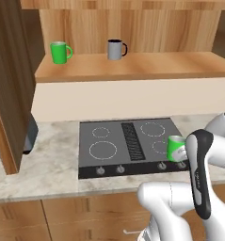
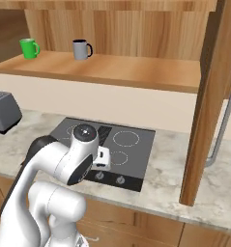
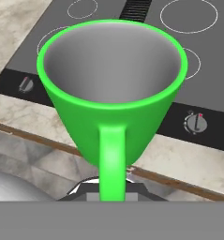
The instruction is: Pick the mug on the counter and place it in the cabinet with the handle facing the right, like the mugs already inside.
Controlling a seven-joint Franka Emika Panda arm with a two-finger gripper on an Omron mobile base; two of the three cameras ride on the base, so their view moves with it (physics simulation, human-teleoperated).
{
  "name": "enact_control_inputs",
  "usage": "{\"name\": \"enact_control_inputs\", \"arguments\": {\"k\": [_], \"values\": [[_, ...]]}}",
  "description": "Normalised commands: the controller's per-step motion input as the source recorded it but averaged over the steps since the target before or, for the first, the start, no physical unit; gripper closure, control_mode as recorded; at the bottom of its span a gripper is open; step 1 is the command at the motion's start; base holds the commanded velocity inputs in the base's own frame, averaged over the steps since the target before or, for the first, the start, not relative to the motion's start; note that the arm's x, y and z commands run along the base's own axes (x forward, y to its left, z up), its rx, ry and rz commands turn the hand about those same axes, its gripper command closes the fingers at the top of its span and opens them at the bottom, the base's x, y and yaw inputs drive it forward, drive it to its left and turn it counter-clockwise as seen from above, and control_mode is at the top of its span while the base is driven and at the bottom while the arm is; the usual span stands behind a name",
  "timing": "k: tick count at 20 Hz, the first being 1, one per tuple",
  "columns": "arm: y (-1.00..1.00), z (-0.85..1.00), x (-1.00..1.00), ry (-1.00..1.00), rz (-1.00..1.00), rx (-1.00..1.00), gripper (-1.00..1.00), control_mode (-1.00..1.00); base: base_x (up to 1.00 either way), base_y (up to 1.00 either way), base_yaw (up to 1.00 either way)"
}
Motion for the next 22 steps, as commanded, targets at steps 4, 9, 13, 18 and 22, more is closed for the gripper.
{"name": "enact_control_inputs", "arguments": {"k": [4,9,13,18,22], "values": [[0.00,0.00,0.00,0.00,0.00,0.00,1.00,1.00,0.36,0.16,0.07],[0.00,0.00,0.00,0.00,0.00,0.00,1.00,1.00,0.57,0.10,-0.08],[0.00,0.00,0.00,0.00,0.00,0.00,1.00,1.00,0.71,0.13,-0.11],[0.00,0.00,0.00,0.00,0.00,0.00,1.00,1.00,0.52,0.23,-0.11],[0.00,0.00,0.00,0.00,0.00,0.00,1.00,1.00,0.19,0.20,-0.04]]}}
